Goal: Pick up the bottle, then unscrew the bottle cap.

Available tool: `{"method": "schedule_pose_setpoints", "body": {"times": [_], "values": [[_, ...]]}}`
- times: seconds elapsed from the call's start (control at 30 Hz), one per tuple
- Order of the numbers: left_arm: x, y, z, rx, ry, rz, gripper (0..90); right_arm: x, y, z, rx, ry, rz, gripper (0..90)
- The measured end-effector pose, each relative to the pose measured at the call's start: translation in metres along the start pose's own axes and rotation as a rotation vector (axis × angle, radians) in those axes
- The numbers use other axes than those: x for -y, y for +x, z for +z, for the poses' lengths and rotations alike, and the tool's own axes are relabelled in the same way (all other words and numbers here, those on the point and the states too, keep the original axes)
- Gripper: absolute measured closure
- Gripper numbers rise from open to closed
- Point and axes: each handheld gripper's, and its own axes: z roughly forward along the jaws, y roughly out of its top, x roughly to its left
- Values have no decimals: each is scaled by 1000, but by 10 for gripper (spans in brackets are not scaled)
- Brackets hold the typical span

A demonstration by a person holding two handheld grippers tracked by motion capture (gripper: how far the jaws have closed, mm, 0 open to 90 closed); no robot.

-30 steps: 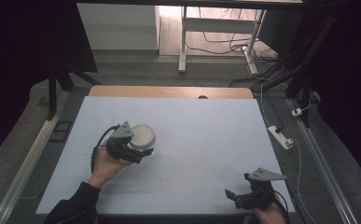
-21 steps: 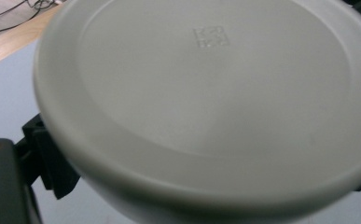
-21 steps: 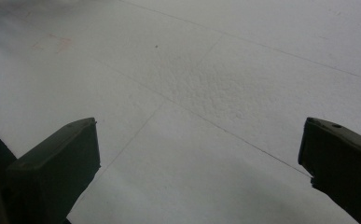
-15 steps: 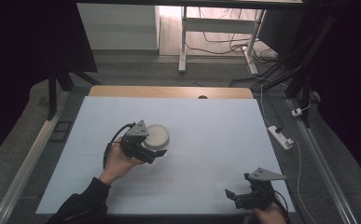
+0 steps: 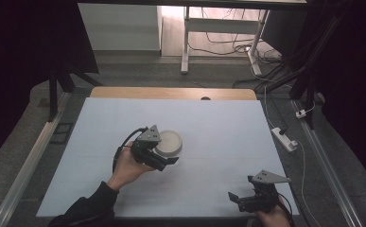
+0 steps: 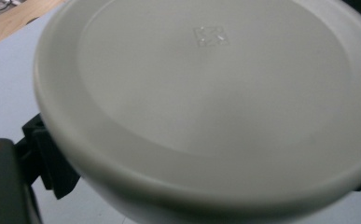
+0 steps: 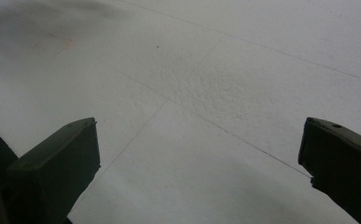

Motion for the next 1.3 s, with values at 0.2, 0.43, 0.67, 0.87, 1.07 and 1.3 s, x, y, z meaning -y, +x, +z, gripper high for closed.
{"method": "schedule_pose_setpoints", "body": {"times": [0.2, 0.43, 0.67, 0.87, 1.07, 1.3], "values": [[-1, -2, 1, 4, 0, 4, 74, 0, 0, 0, 3, -3, -1, 0], [-1, -4, 1, 7, -2, 10, 74, 0, 2, -2, 17, -24, -11, 0], [0, -6, 4, 8, 4, 18, 73, -5, 5, -7, 1, -61, -16, 0], [1, -6, 4, 6, 6, 20, 73, -12, 10, -9, -17, -96, -33, 0], [2, -6, 4, 6, 7, 24, 73, -20, 16, -6, -56, -108, -58, 0], [3, -8, 6, 3, 9, 26, 74, -32, 23, -3, -112, -145, -80, 0]]}}
